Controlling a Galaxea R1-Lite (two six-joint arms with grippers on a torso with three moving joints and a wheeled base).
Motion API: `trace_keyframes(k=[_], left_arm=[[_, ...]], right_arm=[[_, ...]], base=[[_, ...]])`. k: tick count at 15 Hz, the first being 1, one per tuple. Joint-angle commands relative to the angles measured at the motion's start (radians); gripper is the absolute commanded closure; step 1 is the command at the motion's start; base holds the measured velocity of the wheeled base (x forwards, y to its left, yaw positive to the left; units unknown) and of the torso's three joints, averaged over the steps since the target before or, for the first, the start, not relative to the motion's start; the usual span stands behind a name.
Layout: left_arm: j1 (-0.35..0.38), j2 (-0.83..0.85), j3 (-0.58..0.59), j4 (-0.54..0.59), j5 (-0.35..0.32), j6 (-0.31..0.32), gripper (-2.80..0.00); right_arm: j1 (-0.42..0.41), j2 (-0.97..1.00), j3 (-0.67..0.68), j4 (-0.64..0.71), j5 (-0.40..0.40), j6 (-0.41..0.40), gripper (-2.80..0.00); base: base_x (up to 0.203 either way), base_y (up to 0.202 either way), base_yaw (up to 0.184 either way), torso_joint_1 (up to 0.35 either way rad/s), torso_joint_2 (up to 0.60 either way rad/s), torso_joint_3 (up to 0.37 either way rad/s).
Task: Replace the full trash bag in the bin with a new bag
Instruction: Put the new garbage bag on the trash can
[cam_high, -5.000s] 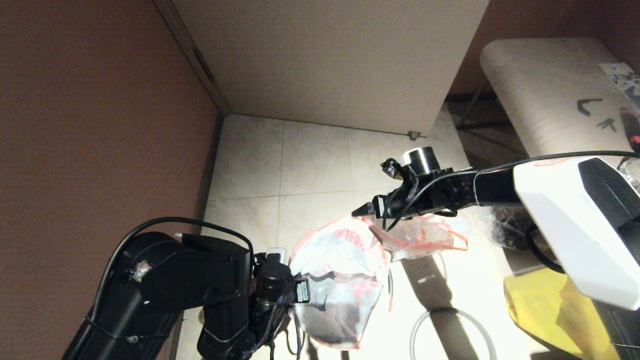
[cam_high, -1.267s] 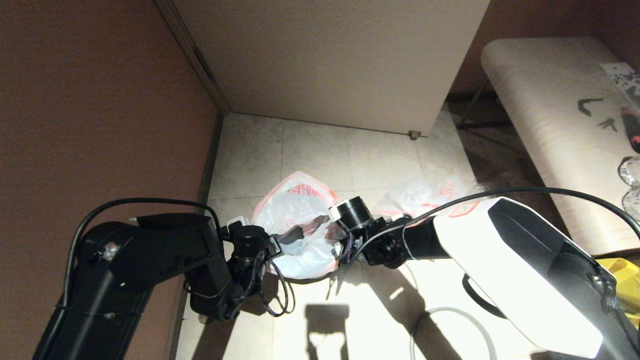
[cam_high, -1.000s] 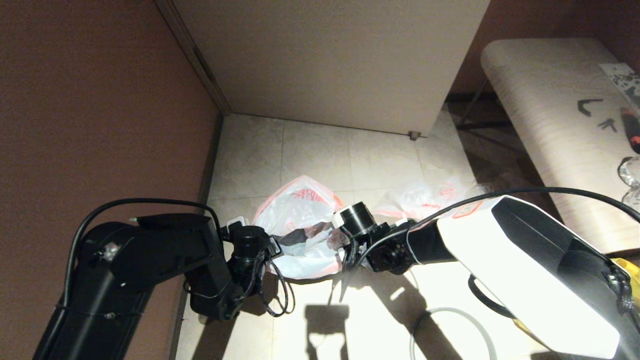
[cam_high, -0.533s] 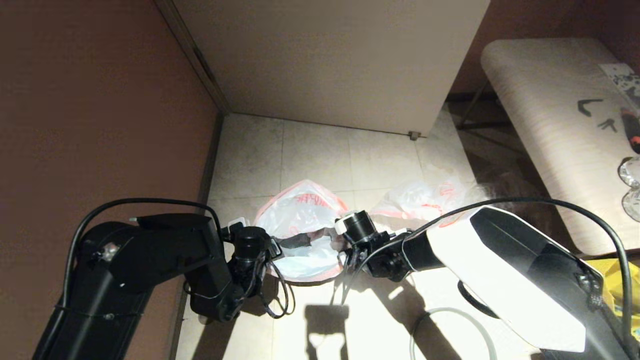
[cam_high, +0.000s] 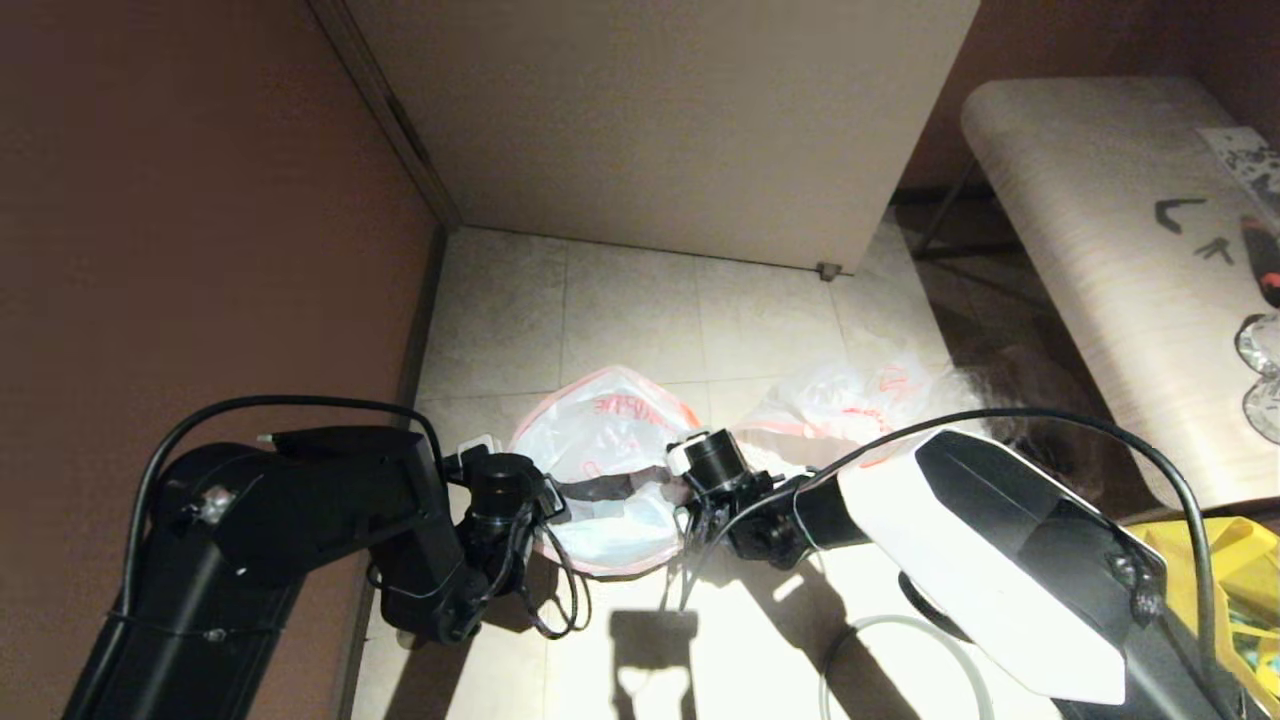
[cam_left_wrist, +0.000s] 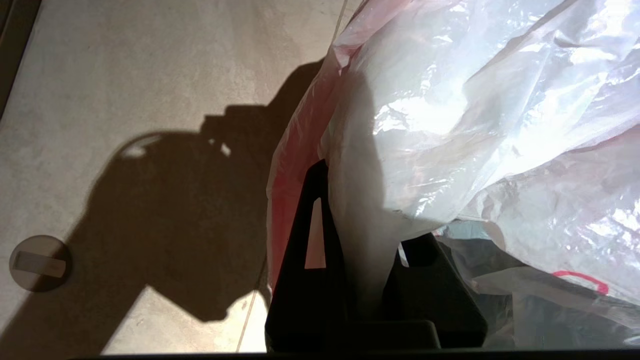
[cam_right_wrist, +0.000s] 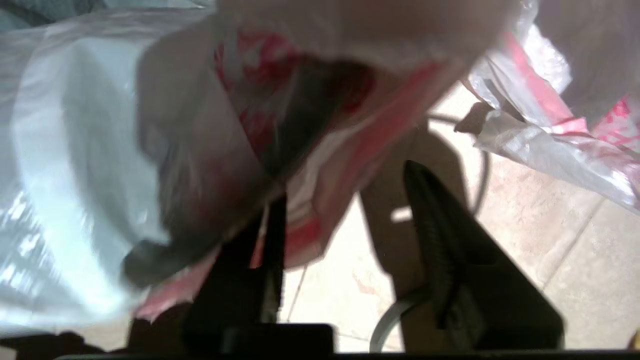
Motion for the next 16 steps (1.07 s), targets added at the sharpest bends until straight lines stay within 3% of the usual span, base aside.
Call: trace_keyframes(k=[1,3,6,8,11,13,14,16], left_arm=[[-0.001,0.0,0.001,-0.007,0.003,-0.003,0.0],[-0.002,0.0,0.001,-0.006,0.003,-0.003,0.0],[-0.004,-0.003,0.001,0.012,0.001,-0.003,0.0],[-0.004,-0.002,0.001,0.013,0.001,-0.003,0.0],[-0.005,-0.002,0.001,0.013,0.001,-0.003,0.0],[-0.005,-0.002,0.001,0.013,0.0,-0.003,0.0],[-0.007,-0.002,0.003,0.015,0.0,-0.003,0.0],[-0.028,-0.006,0.026,0.015,-0.011,0.0,0.0]], right_arm=[[0.007,-0.09,0.072,-0.003,0.002,0.003,-2.8],[0.015,-0.185,0.192,-0.005,0.02,0.017,-2.8],[0.016,-0.32,0.388,-0.025,0.125,0.034,-2.8],[0.007,-0.351,0.419,-0.118,0.185,0.038,-2.8],[0.007,-0.357,0.426,-0.147,0.248,0.034,-2.8],[0.004,-0.34,0.415,-0.192,0.254,0.036,-2.8],[0.002,-0.34,0.4,-0.2,0.256,0.034,0.0],[0.002,-0.34,0.333,-0.193,0.257,0.023,0.0]], base=[[0.0,0.0,0.0,0.0,0.0,0.0],[0.0,0.0,0.0,0.0,0.0,0.0],[0.0,0.0,0.0,0.0,0.0,0.0],[0.0,0.0,0.0,0.0,0.0,0.0],[0.0,0.0,0.0,0.0,0.0,0.0],[0.0,0.0,0.0,0.0,0.0,0.0],[0.0,0.0,0.0,0.0,0.0,0.0],[0.0,0.0,0.0,0.0,0.0,0.0]])
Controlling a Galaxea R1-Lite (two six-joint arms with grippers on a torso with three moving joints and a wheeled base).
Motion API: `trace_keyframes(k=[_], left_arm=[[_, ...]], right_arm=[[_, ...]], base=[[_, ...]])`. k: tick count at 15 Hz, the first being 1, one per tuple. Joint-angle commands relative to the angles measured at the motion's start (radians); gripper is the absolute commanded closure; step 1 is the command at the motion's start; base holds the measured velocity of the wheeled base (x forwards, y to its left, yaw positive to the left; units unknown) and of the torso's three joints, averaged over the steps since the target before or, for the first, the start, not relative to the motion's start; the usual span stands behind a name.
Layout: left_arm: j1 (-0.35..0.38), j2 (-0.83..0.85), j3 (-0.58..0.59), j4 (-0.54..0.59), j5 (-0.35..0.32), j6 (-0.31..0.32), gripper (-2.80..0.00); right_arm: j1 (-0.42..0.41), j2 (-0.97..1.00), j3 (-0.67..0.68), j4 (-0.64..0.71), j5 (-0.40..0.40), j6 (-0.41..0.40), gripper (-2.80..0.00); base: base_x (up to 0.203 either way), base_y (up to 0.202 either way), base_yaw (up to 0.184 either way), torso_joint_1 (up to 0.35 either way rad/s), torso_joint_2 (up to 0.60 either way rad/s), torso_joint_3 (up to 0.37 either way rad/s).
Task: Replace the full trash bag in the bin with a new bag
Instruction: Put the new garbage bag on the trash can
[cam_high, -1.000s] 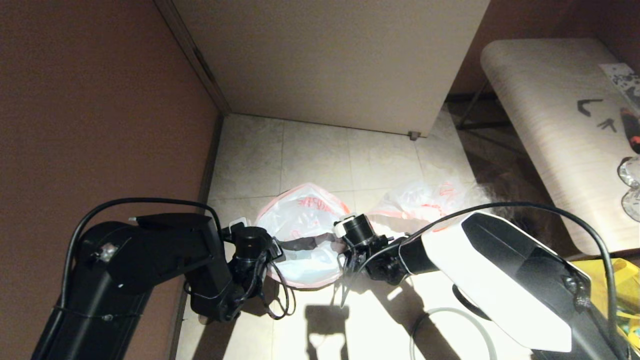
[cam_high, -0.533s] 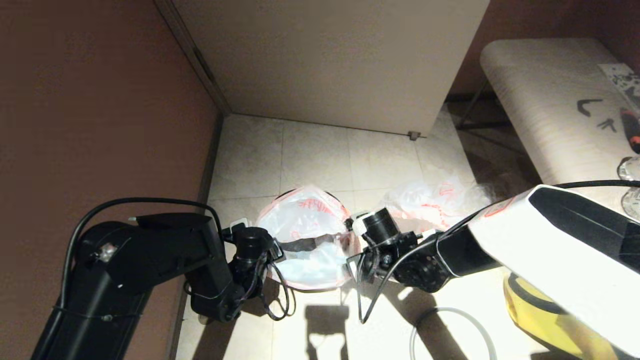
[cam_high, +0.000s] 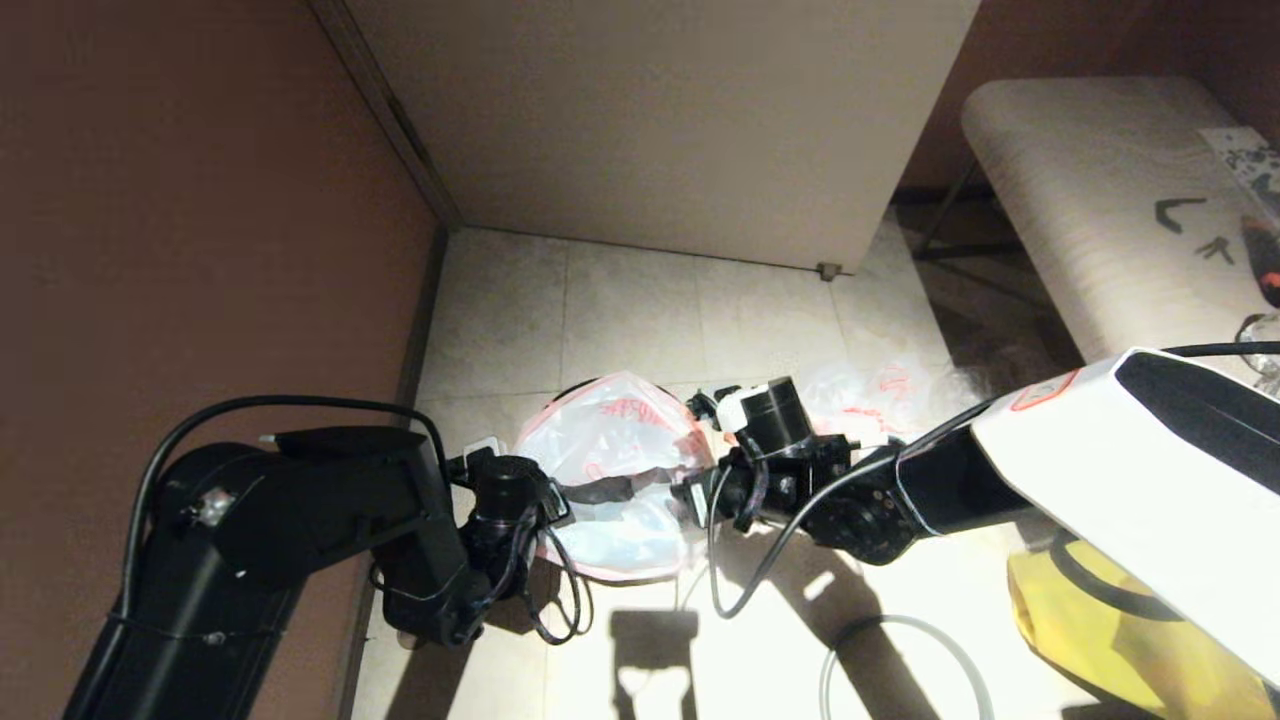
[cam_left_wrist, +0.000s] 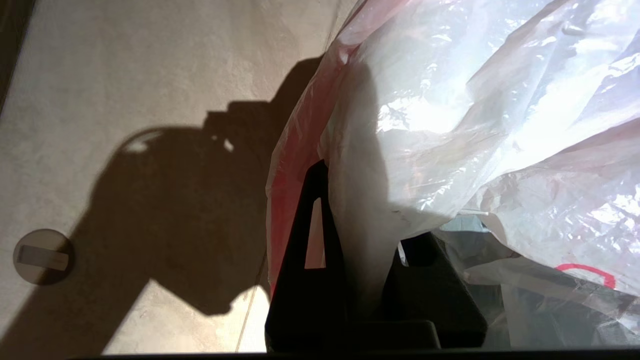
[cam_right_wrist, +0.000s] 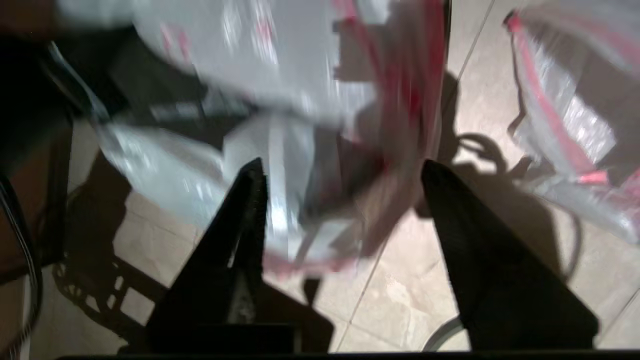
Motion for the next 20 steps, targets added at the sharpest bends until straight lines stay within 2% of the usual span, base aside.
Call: trace_keyframes(k=[1,3,4,6,8,11,13,17,18,20], left_arm=[[-0.02,-0.008,0.034,-0.005,-0.036,-0.001,0.0],[-0.031,-0.028,0.071,0.026,-0.119,0.002,0.0],[-0.032,-0.038,0.072,0.057,-0.133,0.001,0.0],[-0.032,-0.041,0.071,0.07,-0.136,0.001,0.0],[-0.033,-0.045,0.081,0.07,-0.147,0.002,0.0],[-0.032,-0.086,0.111,0.112,-0.234,0.001,0.0],[-0.045,-0.111,0.109,0.182,-0.248,0.001,0.0],[-0.045,-0.113,0.105,0.177,-0.248,-0.004,0.0],[-0.044,-0.113,0.107,0.172,-0.245,-0.006,-2.71],[-0.044,-0.113,0.126,0.155,-0.243,0.002,-2.8]], right_arm=[[0.0,0.002,-0.074,0.026,0.0,-0.005,0.0],[-0.003,0.001,-0.163,0.156,-0.002,-0.009,0.0],[-0.008,0.0,-0.187,0.192,-0.005,-0.01,0.0],[-0.015,0.0,-0.192,0.198,-0.034,-0.022,0.0],[-0.032,0.007,-0.196,0.197,-0.049,-0.067,0.0],[-0.035,0.019,-0.226,0.218,-0.049,-0.087,0.0],[-0.035,0.029,-0.229,0.223,-0.049,-0.093,0.0],[-0.036,0.028,-0.226,0.221,-0.049,-0.087,0.0],[-0.038,0.024,-0.226,0.22,-0.049,-0.087,0.0],[-0.033,0.001,-0.218,0.225,-0.051,-0.086,0.0]], base=[[0.0,0.0,0.0,0.0,0.0,0.0],[0.0,0.0,0.0,0.0,0.0,0.0],[0.0,0.0,0.0,0.0,0.0,0.0],[0.0,0.0,0.0,0.0,0.0,0.0],[0.0,0.0,0.0,0.0,0.0,0.0],[0.0,0.0,0.0,0.0,0.0,0.0],[0.0,0.0,0.0,0.0,0.0,0.0],[0.0,0.0,0.0,0.0,0.0,0.0],[0.0,0.0,0.0,0.0,0.0,0.0],[0.0,0.0,0.0,0.0,0.0,0.0]])
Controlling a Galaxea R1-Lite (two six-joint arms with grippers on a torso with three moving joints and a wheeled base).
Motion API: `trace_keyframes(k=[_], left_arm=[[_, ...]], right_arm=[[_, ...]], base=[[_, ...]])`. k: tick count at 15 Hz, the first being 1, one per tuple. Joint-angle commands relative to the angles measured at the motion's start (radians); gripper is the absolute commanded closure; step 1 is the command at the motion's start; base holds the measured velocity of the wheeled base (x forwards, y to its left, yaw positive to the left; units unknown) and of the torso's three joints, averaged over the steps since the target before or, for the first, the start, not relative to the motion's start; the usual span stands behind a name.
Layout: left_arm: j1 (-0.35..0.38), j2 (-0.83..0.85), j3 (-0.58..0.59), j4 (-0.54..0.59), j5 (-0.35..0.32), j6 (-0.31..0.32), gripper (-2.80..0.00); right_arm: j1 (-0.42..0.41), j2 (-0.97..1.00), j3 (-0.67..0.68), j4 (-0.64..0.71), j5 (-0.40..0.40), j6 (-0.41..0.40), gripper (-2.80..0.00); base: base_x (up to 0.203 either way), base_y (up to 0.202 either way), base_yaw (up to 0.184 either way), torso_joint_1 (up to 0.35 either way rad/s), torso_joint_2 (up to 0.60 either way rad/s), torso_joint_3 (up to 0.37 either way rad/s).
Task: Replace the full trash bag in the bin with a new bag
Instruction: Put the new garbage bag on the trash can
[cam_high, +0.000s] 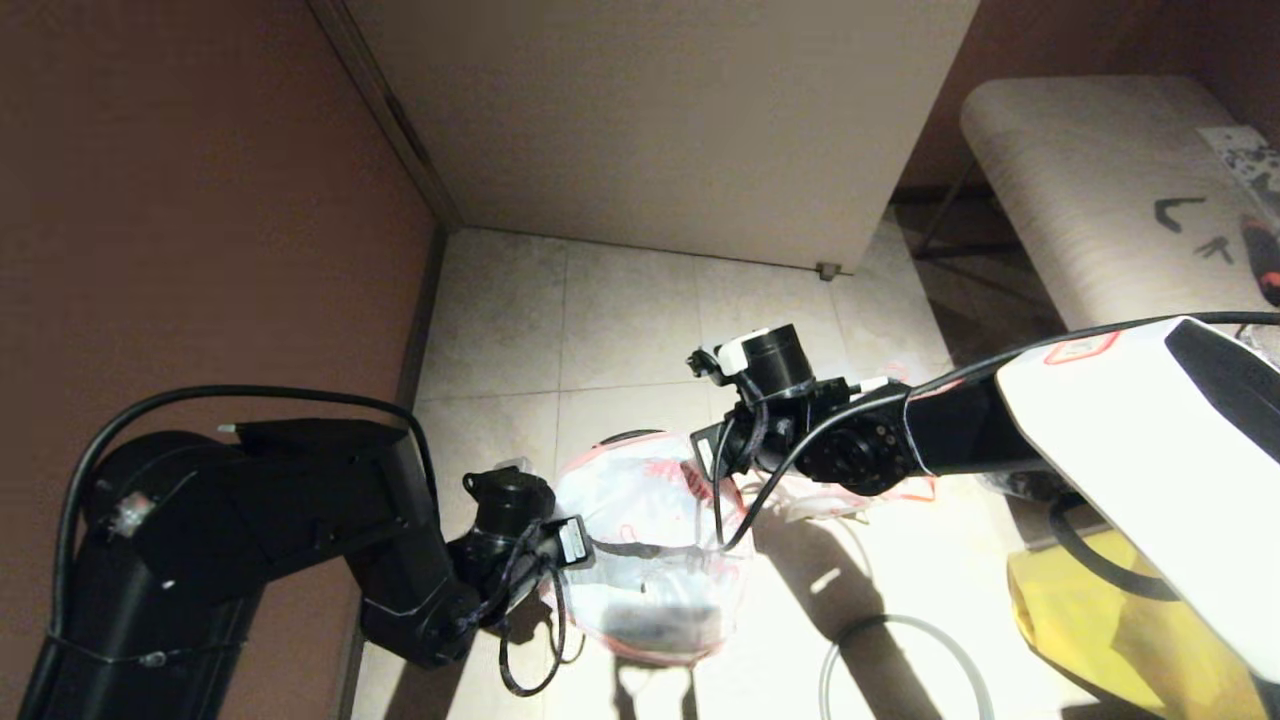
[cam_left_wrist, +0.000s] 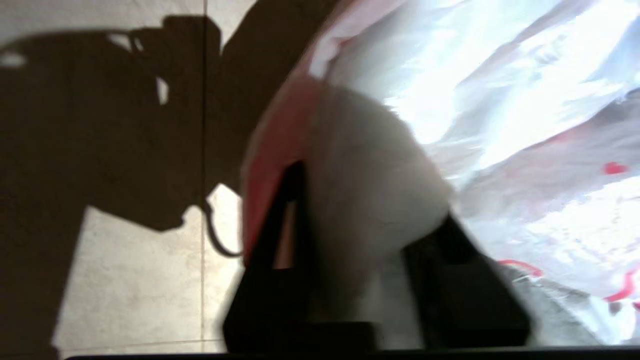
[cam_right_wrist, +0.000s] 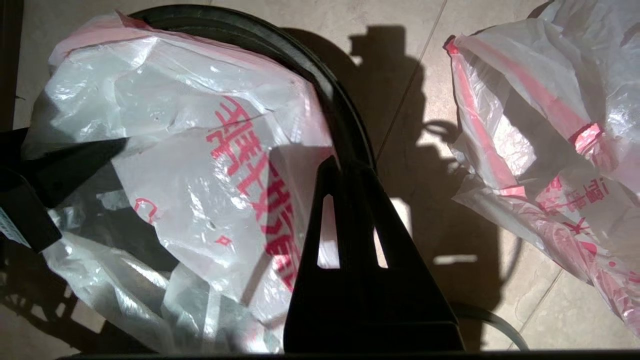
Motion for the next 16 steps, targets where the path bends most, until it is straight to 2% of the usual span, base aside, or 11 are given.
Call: trace_keyframes(k=[1,3,5,7,9,11,13,16], left_arm=[[0.0,-0.011,0.027,-0.015,0.003,0.005,-2.8],[0.005,-0.064,0.081,-0.031,0.004,0.046,-2.8],[0.001,-0.092,0.145,-0.061,0.004,0.056,-2.8],[-0.013,-0.122,0.236,-0.153,0.005,0.077,-2.8],[-0.016,-0.17,0.262,-0.218,0.01,0.109,-2.8],[-0.021,-0.207,0.224,-0.189,0.012,0.145,-2.8],[-0.019,-0.206,0.121,-0.106,0.003,0.24,-2.8],[0.0,-0.206,-0.102,0.115,-0.047,0.424,-2.8]], right_arm=[[0.008,-0.033,0.011,0.002,-0.003,0.001,0.0],[0.023,-0.053,0.05,0.008,-0.048,-0.006,0.0],[0.03,-0.065,0.084,0.007,-0.07,-0.011,0.0],[0.041,-0.085,0.117,0.006,-0.072,-0.01,0.0],[0.035,-0.101,0.117,0.004,-0.077,-0.006,0.0],[0.019,-0.122,0.119,0.004,-0.081,-0.003,0.0],[-0.007,-0.151,0.139,0.006,-0.091,-0.001,0.0],[-0.039,-0.197,0.241,-0.006,-0.093,0.004,0.0]], base=[[0.0,0.0,0.0,0.0,0.0,0.0],[0.0,0.0,0.0,0.0,0.0,0.0],[0.0,0.0,0.0,0.0,0.0,0.0],[0.0,0.0,0.0,0.0,0.0,0.0],[0.0,0.0,0.0,0.0,0.0,0.0],[0.0,0.0,0.0,0.0,0.0,0.0],[0.0,0.0,0.0,0.0,0.0,0.0],[0.0,0.0,0.0,0.0,0.0,0.0]])
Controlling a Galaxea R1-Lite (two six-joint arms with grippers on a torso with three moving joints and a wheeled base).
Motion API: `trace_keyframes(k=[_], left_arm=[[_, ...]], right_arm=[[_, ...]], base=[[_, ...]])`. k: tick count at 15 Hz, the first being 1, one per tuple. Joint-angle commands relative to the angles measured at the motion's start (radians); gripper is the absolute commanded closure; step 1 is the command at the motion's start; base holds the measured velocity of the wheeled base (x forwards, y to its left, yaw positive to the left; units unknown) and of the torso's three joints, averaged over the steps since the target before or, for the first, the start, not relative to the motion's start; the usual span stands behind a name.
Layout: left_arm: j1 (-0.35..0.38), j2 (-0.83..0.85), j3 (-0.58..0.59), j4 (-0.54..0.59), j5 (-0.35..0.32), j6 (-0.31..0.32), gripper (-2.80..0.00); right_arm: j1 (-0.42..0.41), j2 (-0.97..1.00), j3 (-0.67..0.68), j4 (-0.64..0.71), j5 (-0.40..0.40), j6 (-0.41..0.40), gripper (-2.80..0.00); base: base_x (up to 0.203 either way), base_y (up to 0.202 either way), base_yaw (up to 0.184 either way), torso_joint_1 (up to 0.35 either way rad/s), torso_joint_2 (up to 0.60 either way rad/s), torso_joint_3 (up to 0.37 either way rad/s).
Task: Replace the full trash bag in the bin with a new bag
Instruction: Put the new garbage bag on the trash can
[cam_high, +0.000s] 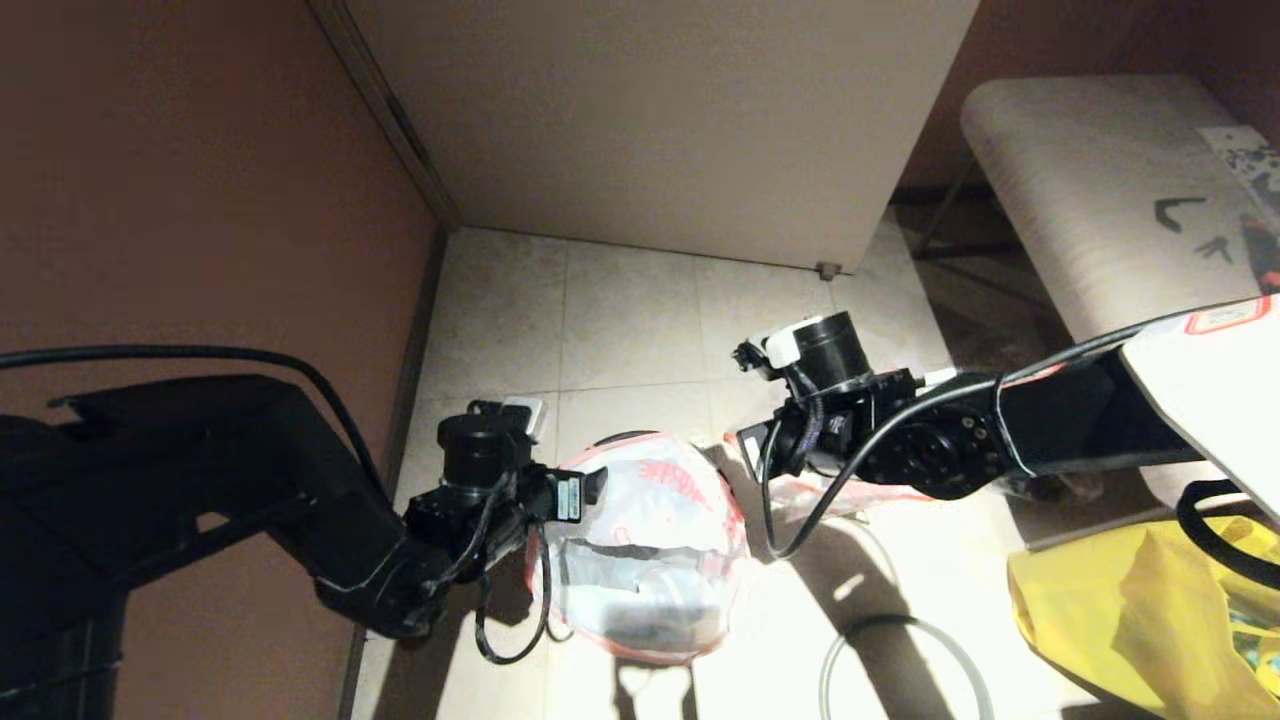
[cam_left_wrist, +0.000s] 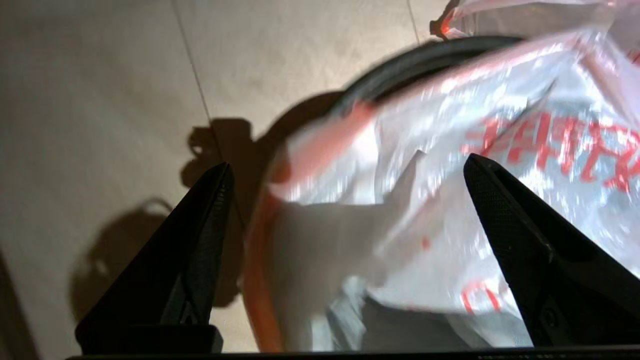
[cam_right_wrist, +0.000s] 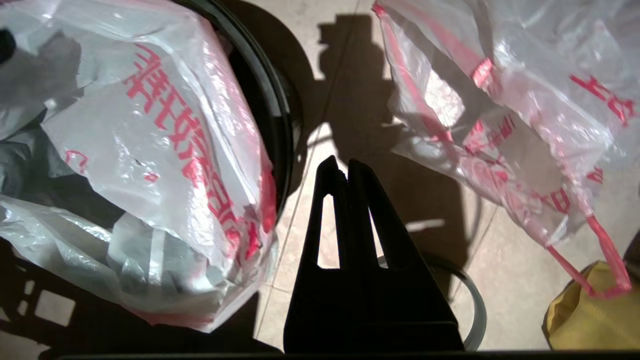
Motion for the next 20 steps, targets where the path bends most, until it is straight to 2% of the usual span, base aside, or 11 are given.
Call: trace_keyframes(k=[1,3,6,12,17,18,20], left_arm=[[0.01,-0.007,-0.122,0.13,-0.017,0.098,-2.8],[0.023,-0.016,-0.225,0.26,-0.058,0.227,-2.8],[0.035,-0.006,-0.262,0.309,-0.07,0.293,-2.8],[0.033,0.057,-0.297,0.308,-0.062,0.301,-2.8],[0.036,0.108,-0.328,0.303,-0.026,0.299,-2.8],[0.036,0.12,-0.353,0.303,-0.017,0.297,0.0],[0.036,0.145,-0.392,0.303,0.013,0.293,0.0]], right_arm=[[-0.023,-0.047,0.053,-0.011,-0.003,0.02,0.0],[-0.05,-0.077,0.109,-0.034,-0.006,0.073,0.0],[-0.088,-0.103,0.195,-0.106,-0.003,0.082,0.0],[-0.111,-0.094,0.209,-0.123,0.001,0.083,0.0],[-0.129,-0.087,0.214,-0.137,0.004,0.109,0.0],[-0.131,-0.087,0.216,-0.14,0.007,0.122,0.0],[-0.139,-0.087,0.223,-0.143,0.021,0.123,0.0]], base=[[0.0,0.0,0.0,0.0,0.0,0.0],[0.0,0.0,0.0,0.0,0.0,0.0],[0.0,0.0,0.0,0.0,0.0,0.0],[0.0,0.0,0.0,0.0,0.0,0.0],[0.0,0.0,0.0,0.0,0.0,0.0],[0.0,0.0,0.0,0.0,0.0,0.0],[0.0,0.0,0.0,0.0,0.0,0.0]])
